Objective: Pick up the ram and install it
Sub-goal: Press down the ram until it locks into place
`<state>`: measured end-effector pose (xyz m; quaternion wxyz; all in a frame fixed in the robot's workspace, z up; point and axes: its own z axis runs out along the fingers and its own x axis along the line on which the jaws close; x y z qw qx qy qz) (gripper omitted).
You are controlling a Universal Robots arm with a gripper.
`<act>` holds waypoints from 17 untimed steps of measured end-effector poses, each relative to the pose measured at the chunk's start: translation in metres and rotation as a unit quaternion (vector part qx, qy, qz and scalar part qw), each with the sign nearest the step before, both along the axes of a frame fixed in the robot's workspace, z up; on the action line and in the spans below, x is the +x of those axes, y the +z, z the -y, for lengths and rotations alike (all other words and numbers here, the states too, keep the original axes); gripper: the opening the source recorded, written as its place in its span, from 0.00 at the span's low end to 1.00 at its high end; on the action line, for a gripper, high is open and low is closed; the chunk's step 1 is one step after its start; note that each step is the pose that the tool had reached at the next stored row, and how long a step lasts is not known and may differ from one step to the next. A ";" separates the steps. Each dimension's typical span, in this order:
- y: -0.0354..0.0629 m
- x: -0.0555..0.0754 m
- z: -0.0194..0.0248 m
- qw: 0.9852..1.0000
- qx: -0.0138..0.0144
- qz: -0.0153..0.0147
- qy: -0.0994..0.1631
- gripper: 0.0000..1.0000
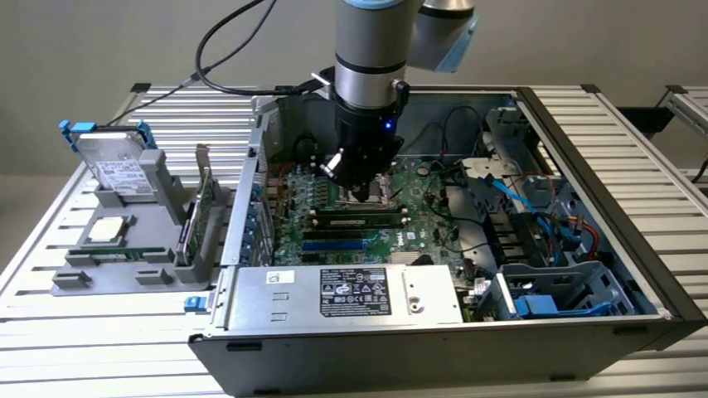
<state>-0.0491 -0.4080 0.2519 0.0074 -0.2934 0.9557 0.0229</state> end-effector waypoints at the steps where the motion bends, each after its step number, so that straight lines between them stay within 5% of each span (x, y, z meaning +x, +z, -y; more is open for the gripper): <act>1: -0.0003 0.000 0.0000 1.000 0.000 0.000 -0.007 0.10; 10: -0.0034 0.000 0.0000 0.997 0.004 0.001 -0.071 0.10; 17: -0.0055 0.000 0.0000 0.991 0.004 0.001 -0.132 0.10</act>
